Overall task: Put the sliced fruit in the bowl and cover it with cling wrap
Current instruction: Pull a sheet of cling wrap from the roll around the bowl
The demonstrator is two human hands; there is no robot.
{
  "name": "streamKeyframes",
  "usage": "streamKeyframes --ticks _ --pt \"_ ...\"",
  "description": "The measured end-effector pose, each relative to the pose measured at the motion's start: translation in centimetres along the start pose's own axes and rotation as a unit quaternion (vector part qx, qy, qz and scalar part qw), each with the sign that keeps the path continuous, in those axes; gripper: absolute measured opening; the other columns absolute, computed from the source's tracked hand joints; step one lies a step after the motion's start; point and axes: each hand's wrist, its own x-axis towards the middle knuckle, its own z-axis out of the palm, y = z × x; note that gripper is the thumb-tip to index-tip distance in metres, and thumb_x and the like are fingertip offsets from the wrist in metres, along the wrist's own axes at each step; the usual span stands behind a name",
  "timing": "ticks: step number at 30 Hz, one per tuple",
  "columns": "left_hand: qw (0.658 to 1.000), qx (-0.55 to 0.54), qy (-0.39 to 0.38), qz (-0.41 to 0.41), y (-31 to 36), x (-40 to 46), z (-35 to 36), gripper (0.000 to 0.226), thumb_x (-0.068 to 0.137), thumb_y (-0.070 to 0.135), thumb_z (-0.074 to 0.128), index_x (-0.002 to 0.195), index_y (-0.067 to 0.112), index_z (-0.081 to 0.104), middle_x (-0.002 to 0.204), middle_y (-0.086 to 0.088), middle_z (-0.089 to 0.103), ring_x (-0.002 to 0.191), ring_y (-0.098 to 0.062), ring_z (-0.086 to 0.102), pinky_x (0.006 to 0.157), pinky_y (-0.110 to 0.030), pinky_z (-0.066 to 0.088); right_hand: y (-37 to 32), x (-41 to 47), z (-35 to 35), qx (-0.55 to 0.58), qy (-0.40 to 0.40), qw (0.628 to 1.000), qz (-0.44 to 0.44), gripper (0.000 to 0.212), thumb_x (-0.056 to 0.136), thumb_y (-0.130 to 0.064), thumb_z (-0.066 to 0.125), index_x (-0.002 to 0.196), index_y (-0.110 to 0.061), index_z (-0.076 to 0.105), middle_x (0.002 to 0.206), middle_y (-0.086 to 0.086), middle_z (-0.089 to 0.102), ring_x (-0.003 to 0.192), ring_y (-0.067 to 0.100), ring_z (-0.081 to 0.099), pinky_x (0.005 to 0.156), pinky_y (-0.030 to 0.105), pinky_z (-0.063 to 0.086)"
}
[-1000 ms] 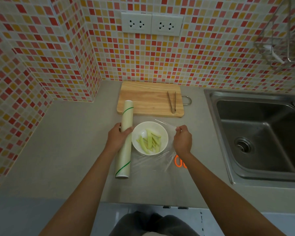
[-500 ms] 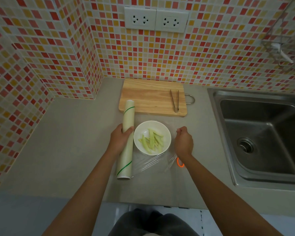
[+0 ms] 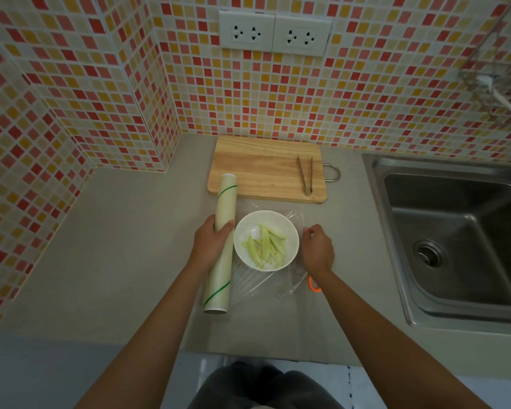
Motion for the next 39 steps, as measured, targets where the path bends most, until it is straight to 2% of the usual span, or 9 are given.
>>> streamKeyframes --ticks 10,12,15,19,23,25,29,35,39 --pt "1.000 -0.015 0.007 0.000 0.1 -0.1 0.2 0.031 0.088 0.039 0.060 0.114 0.022 0.061 0.089 0.016 0.061 0.080 0.005 0.057 0.060 -0.017 0.039 0.6 1.2 -0.7 0.167 -0.014 0.983 0.073 0.027 0.096 -0.025 0.046 0.091 -0.002 0.059 0.090 0.014 0.062 0.085 0.027 0.056 0.071 0.028 0.035" --pt "1.000 -0.012 0.010 0.000 0.1 -0.1 0.2 0.032 0.088 0.039 0.061 0.114 0.021 0.061 0.088 0.017 0.060 0.079 0.005 0.057 0.060 -0.016 0.039 0.6 1.3 -1.0 0.171 -0.012 0.981 0.091 0.027 0.096 -0.024 0.044 0.084 -0.003 0.056 0.084 0.012 0.058 0.083 0.026 0.054 0.069 0.028 0.033" --pt "1.000 -0.007 0.013 0.001 0.2 -0.1 0.2 0.031 0.087 0.039 0.061 0.114 0.022 0.060 0.086 0.020 0.058 0.078 0.006 0.055 0.060 -0.016 0.039 0.0 1.0 -1.8 0.119 0.052 0.985 0.116 0.028 0.097 -0.024 0.042 0.096 -0.003 0.060 0.095 0.017 0.065 0.092 0.035 0.061 0.071 0.033 0.039" --pt "1.000 -0.003 0.013 0.005 0.2 -0.1 0.3 0.031 0.088 0.039 0.061 0.114 0.022 0.060 0.086 0.020 0.058 0.078 0.006 0.055 0.061 -0.016 0.039 -2.6 -0.2 -2.9 0.185 0.171 0.965 -0.068 0.021 0.096 -0.019 0.046 0.095 -0.006 0.063 0.095 0.008 0.063 0.085 0.021 0.058 0.076 0.033 0.043" --pt "1.000 0.005 0.016 0.012 0.3 0.0 0.4 0.032 0.088 0.037 0.061 0.115 0.020 0.060 0.089 0.015 0.058 0.077 0.005 0.054 0.061 -0.015 0.039 -4.5 -1.4 -1.7 0.298 0.027 0.941 -0.155 0.024 0.097 -0.014 0.048 0.101 -0.005 0.070 0.098 0.005 0.065 0.091 0.012 0.059 0.079 0.008 0.043" --pt "1.000 0.009 0.013 0.014 0.4 0.0 0.4 0.032 0.089 0.036 0.061 0.116 0.020 0.060 0.094 0.010 0.060 0.078 0.002 0.055 0.062 -0.014 0.039 -4.3 -1.8 -0.6 0.313 -0.043 0.941 -0.120 0.026 0.098 -0.015 0.048 0.108 -0.004 0.069 0.108 0.009 0.067 0.102 0.017 0.061 0.089 0.017 0.044" --pt "1.000 0.012 0.011 0.020 0.5 -0.2 0.4 0.029 0.089 0.033 0.061 0.114 0.019 0.059 0.091 0.012 0.059 0.078 0.007 0.053 0.061 -0.015 0.039 -3.6 -1.6 0.3 0.346 -0.064 0.933 -0.079 0.028 0.098 -0.014 0.048 0.117 -0.004 0.065 0.120 0.010 0.065 0.114 0.018 0.058 0.101 0.030 0.044" --pt "0.999 0.018 0.015 0.023 0.6 -0.5 0.5 0.033 0.089 0.032 0.061 0.116 0.013 0.059 0.098 0.004 0.061 0.085 -0.013 0.059 0.065 -0.023 0.041 -3.3 -1.1 0.8 0.412 -0.112 0.903 -0.050 0.025 0.096 -0.012 0.050 0.114 -0.007 0.067 0.116 0.006 0.066 0.107 0.015 0.059 0.086 0.015 0.046" --pt "0.999 0.025 0.019 0.022 0.7 -0.6 0.5 0.031 0.089 0.033 0.061 0.114 0.014 0.060 0.097 0.003 0.061 0.084 -0.014 0.057 0.061 -0.017 0.039 -2.8 -0.8 0.5 0.428 -0.174 0.886 -0.033 0.033 0.099 -0.019 0.047 0.126 -0.007 0.060 0.120 0.002 0.063 0.107 0.011 0.059 0.074 0.006 0.051"
